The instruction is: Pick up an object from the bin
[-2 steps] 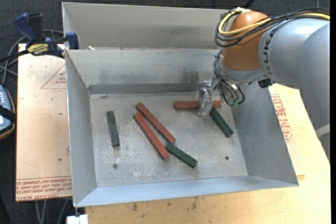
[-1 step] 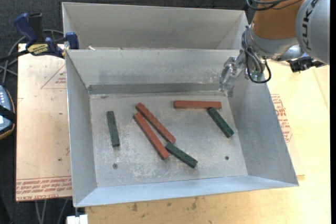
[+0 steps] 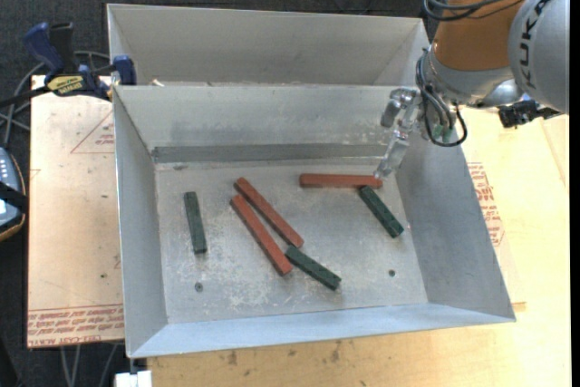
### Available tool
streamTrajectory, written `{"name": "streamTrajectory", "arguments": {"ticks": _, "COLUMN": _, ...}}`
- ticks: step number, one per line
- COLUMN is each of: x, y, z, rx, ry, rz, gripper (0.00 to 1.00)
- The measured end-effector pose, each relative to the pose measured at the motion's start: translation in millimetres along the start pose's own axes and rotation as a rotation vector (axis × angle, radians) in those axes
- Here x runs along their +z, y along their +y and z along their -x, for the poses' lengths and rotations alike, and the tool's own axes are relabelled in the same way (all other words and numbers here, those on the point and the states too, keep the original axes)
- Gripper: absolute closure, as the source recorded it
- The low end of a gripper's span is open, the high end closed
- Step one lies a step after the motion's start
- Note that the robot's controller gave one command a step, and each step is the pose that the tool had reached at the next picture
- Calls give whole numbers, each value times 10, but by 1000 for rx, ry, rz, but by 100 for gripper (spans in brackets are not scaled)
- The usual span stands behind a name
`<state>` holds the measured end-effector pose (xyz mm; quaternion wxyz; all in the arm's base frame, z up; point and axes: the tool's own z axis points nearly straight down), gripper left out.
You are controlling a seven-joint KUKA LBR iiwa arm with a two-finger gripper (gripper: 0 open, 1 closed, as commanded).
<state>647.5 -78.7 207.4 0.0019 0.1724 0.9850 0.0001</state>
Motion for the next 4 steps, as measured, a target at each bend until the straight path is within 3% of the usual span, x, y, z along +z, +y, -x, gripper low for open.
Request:
{"name": "streamTrajectory", "arguments": {"ticks": 1, "x": 1330, "y": 136, "z": -208, "rx": -252, "ry": 9, "rz": 0, "gripper": 0}}
{"name": "streamTrajectory", "arguments": {"ticks": 2, "x": 1371, "y": 100, "z": -115, "rx": -280, "ry": 0, "rz": 1, "gripper": 0}}
{"name": "streamTrajectory", "arguments": {"ticks": 3, "x": 1365, "y": 100, "z": -114, "rx": -281, "ry": 1, "rz": 1, "gripper": 100}}
{"name": "streamTrajectory", "arguments": {"ticks": 4, "x": 25, "y": -143, "z": -23, "rx": -503, "ry": -8, "rz": 0, "gripper": 100}}
